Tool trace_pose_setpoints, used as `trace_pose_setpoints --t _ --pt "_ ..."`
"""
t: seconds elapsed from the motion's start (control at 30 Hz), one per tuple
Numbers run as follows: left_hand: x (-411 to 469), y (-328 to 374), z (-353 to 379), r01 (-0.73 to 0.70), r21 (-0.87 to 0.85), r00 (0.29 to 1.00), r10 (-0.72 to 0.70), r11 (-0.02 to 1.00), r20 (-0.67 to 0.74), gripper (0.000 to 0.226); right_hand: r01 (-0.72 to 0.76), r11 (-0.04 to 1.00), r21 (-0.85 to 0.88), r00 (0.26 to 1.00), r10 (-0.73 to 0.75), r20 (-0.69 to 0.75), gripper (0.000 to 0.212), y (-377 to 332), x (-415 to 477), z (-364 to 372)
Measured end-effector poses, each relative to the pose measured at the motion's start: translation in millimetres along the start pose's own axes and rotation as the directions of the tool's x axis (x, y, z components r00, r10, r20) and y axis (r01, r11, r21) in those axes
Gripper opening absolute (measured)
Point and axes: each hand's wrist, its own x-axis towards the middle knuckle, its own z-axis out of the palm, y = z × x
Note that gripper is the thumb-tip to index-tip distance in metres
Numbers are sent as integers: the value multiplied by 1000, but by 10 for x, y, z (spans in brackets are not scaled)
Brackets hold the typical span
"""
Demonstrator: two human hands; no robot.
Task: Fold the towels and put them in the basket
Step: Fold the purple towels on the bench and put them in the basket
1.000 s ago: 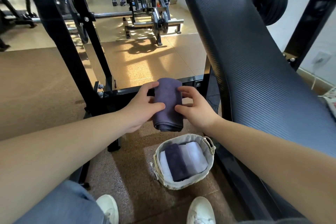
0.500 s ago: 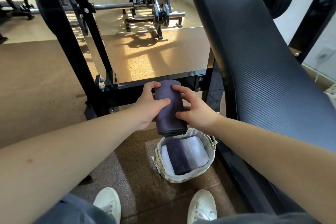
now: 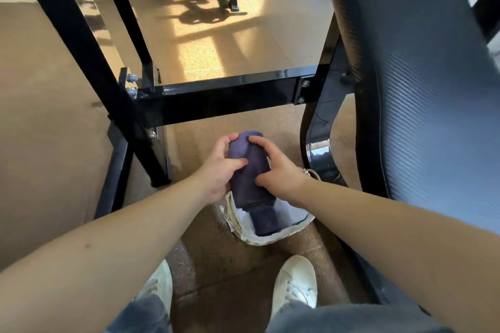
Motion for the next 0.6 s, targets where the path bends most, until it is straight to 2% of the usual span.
trace_pose_setpoints --t 0.17,0.27,0.37,0.43,0.5,0.6 --pt "241 -391 -139 42 101 998 -46 994 34 59 -84 996 22 996 84 -22 85 425 154 139" --pt "375 -630 -211 -24 389 998 -1 921 64 58 -129 992 -7 991 129 -28 86 708 225 166" --pt "445 -876 -318 -149 682 988 77 716 135 57 -205 976 -67 978 202 -54 90 989 280 70" --pt "452 -1021 -361 -231 828 971 63 511 232 56 -236 959 -154 969 220 -113 91 1170 307 -62" --pt "430 -1132 -347 -302 899 949 9 316 315 56 -254 933 -254 964 224 -141 93 1331 327 -179" --pt "396 -1268 -252 -418 905 906 -40 81 422 54 -278 922 -270 959 248 -138 94 1513 339 -219"
